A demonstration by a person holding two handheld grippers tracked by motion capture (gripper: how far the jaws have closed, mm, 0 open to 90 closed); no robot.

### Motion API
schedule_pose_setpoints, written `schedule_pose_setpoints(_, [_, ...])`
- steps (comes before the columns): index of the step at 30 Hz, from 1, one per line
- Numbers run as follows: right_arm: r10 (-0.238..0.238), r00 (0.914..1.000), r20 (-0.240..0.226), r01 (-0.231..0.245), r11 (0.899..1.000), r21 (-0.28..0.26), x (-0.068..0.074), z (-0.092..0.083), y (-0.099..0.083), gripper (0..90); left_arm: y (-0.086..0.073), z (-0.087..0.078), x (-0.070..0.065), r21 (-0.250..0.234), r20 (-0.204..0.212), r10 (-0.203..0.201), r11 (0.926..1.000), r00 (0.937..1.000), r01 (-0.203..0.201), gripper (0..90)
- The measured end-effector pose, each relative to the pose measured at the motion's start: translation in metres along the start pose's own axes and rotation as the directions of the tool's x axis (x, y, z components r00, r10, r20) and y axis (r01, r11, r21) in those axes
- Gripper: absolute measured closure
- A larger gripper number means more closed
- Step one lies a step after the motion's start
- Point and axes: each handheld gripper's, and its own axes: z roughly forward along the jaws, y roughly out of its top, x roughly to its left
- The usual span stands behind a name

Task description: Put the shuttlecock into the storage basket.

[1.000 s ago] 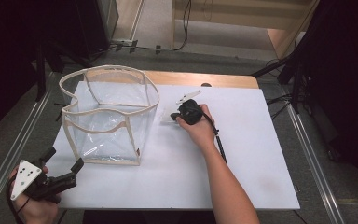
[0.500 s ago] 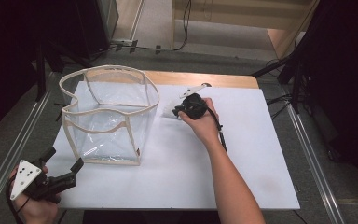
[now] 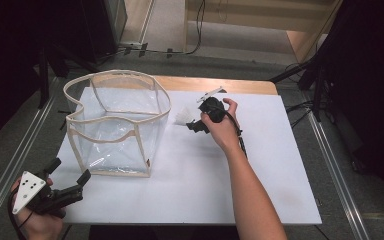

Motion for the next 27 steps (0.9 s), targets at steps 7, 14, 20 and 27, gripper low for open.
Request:
schedule_pose_setpoints(7, [0.0, 1.0, -0.009, 0.001, 0.998, 0.056, -0.001, 0.015, -0.001, 1.8, 0.0, 0.0, 0.0, 0.0, 0.001, -0.002, 1.0, 1.0, 0.002, 0.6])
schedule_pose_setpoints(14, [0.011, 0.9999, 0.01, -0.012, 0.998, 0.063, -0.004, 0.023, -0.003, 15.4, 0.0, 0.0, 0.001, -0.002, 0.005, -0.002, 1.0, 1.0, 0.002, 0.7])
schedule_pose_setpoints(20, [0.003, 1.0, 0.0, -0.003, 0.998, 0.069, -0.002, 0.027, -0.003, 41.3, -0.001, 0.001, 0.0, -0.001, 0.01, -0.001, 1.0, 0.9999, 0.001, 0.7])
schedule_pose_setpoints(27, [0.002, 0.9982, 0.06, -0.009, 0.994, 0.113, 0.002, 0.035, -0.001, 55.2, 0.0, 0.0, 0.0, -0.001, 0.008, -0.001, 1.0, 1.0, 0.001, 0.6])
